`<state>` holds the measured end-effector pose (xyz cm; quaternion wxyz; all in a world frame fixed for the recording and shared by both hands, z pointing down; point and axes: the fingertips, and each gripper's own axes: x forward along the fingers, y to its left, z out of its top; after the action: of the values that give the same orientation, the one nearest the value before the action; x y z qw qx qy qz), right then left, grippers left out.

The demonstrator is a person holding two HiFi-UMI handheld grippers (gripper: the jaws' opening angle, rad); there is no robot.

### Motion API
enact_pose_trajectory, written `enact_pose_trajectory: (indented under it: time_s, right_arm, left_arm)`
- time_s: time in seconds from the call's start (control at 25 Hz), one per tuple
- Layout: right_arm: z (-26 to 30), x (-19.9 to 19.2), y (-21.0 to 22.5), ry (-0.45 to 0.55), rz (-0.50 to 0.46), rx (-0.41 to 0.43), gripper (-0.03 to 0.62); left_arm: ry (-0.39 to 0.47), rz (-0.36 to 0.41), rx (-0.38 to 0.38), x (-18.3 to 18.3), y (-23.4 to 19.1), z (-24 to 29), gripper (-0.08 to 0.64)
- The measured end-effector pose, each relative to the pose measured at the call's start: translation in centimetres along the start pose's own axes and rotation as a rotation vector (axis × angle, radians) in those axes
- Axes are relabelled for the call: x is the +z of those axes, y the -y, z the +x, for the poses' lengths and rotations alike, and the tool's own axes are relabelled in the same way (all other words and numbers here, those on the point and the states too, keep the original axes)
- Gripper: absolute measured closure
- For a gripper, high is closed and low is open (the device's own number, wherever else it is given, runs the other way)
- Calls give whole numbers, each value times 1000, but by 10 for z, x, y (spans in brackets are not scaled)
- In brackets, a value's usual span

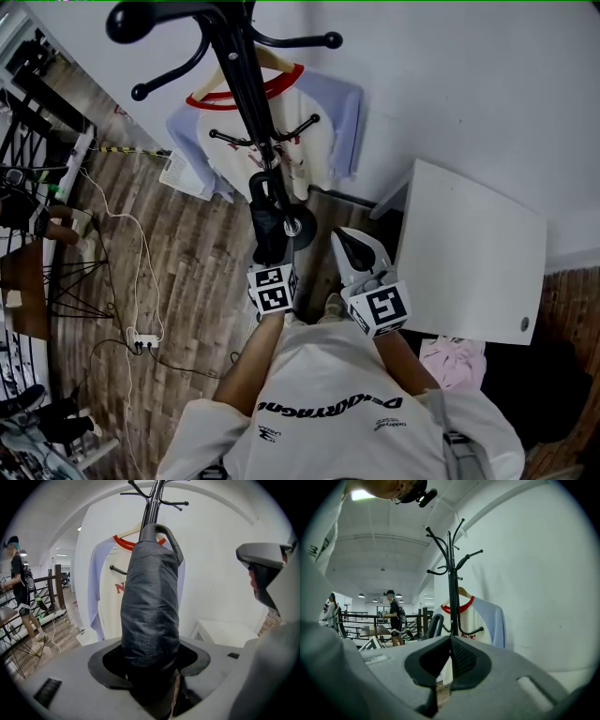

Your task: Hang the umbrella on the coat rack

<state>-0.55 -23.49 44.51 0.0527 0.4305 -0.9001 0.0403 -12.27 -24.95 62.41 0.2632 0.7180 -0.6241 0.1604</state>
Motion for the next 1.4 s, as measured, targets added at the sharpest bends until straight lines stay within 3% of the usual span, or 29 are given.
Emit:
enact_pose_trajectory:
  time_s: [1.4]
  right_arm:
    - [12,-20,27,-47,23,-67,595]
  left_arm:
    - [-170,54,52,-45,-43,82,305]
